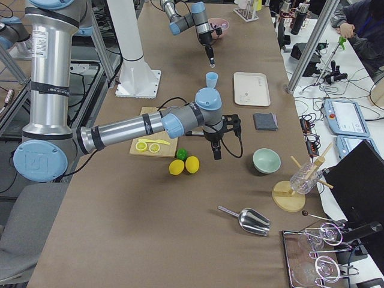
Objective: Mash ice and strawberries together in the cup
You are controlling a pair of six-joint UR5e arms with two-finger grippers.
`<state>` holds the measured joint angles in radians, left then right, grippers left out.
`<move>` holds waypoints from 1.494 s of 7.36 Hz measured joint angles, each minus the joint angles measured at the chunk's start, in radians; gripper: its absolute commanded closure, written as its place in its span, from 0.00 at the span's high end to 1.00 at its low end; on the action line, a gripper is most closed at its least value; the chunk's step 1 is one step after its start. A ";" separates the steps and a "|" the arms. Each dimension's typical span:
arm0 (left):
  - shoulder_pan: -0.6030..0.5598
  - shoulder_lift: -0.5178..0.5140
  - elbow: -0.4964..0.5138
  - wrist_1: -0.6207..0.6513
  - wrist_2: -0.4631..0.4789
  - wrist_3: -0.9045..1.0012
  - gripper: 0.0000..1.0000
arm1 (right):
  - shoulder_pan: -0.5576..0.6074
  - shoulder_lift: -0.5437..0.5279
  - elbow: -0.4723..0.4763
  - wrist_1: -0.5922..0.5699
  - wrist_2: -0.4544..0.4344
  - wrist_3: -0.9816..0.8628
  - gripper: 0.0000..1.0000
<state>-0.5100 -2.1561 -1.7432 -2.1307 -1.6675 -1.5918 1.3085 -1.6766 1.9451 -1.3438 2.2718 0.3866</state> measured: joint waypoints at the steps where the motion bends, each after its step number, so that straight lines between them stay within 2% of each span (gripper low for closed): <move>1: 0.015 -0.013 0.024 -0.018 0.042 -0.031 0.00 | 0.000 0.000 0.000 0.000 0.000 0.000 1.00; 2: 0.026 -0.020 0.045 -0.024 0.061 -0.051 0.20 | 0.000 0.000 0.000 0.000 0.000 0.000 1.00; 4: 0.034 -0.025 0.062 -0.026 0.071 -0.060 0.97 | 0.000 -0.001 0.001 0.000 0.000 -0.001 1.00; 8: 0.055 -0.017 0.055 0.010 0.084 0.056 0.98 | 0.000 -0.002 0.002 0.000 0.000 -0.001 1.00; 9: 0.054 -0.016 0.022 0.095 0.076 0.118 0.99 | 0.000 -0.002 0.001 0.000 0.000 -0.001 1.00; 11: 0.040 -0.010 -0.097 0.383 0.040 0.265 1.00 | 0.000 -0.002 0.000 0.000 0.000 -0.001 1.00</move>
<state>-0.4702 -2.1662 -1.8400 -1.7481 -1.6272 -1.3266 1.3085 -1.6782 1.9453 -1.3438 2.2718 0.3854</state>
